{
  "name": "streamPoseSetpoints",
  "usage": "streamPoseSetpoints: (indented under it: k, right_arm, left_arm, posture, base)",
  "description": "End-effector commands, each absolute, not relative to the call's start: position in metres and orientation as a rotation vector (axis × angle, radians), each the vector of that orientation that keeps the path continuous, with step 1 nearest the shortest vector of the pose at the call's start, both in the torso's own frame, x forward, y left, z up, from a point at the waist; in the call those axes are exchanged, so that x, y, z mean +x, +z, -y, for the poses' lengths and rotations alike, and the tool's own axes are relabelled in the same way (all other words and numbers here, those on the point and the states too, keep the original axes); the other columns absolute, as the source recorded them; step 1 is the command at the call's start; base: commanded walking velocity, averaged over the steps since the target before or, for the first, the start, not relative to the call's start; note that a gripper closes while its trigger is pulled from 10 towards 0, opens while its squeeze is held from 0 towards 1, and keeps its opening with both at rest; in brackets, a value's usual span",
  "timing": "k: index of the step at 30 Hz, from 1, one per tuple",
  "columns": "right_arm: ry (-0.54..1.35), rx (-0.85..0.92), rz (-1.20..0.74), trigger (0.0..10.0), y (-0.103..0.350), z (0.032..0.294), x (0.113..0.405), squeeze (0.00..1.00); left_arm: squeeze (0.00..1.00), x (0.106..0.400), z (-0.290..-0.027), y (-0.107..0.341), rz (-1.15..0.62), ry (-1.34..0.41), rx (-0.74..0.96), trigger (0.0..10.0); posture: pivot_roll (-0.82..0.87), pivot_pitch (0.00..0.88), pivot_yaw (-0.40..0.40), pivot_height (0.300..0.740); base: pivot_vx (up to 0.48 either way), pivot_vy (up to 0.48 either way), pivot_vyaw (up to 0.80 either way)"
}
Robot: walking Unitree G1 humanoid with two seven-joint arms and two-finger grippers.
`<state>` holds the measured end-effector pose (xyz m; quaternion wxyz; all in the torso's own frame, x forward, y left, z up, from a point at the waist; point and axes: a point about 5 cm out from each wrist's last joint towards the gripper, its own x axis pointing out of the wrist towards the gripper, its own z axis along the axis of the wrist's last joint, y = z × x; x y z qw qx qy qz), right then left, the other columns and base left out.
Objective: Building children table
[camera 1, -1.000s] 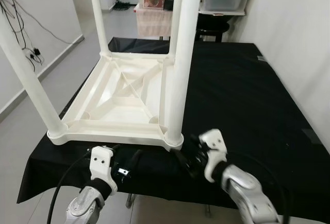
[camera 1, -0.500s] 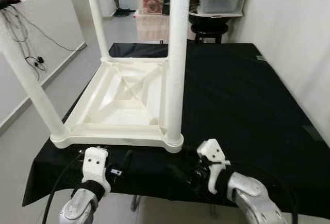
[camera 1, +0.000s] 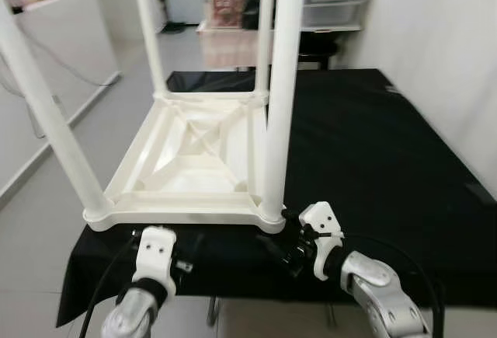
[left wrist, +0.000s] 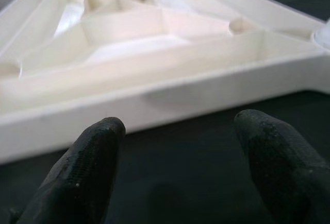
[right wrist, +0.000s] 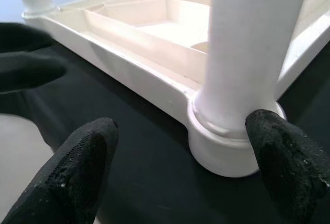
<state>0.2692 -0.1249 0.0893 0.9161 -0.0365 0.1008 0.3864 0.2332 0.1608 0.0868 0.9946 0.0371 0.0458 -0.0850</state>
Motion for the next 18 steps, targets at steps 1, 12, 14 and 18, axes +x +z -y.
streamPoseSetpoints:
  k: [1,12,14,18]
  right_arm:
    - [0.800,-0.081,-0.215,10.0,0.087,0.124,0.271,0.00]
    - [0.782,-0.192,-0.264,10.0,0.085,0.137,0.277,0.00]
    - [0.851,-0.198,-0.258,10.0,0.089,0.136,0.275,0.00]
    - [0.929,-0.218,-0.220,10.0,0.099,0.125,0.278,0.00]
  left_arm:
    - [0.00,0.232,-0.160,0.081,-0.127,-0.170,0.078,10.0]
    - [0.00,0.234,-0.160,0.082,-0.119,-0.188,0.080,10.0]
    - [0.00,0.234,-0.160,0.083,-0.118,-0.191,0.080,10.0]
    - [0.00,0.235,-0.161,0.083,-0.115,-0.188,0.084,10.0]
  posture:
    - [0.02,0.000,0.005,0.740]
    - [0.02,0.000,0.006,0.740]
    - [0.02,0.000,0.008,0.740]
    - [0.02,0.000,0.011,0.740]
  base:
    - [0.000,0.476,0.00]
    - [0.000,0.169,0.00]
    - [0.000,0.000,0.00]
    - [0.000,0.000,0.00]
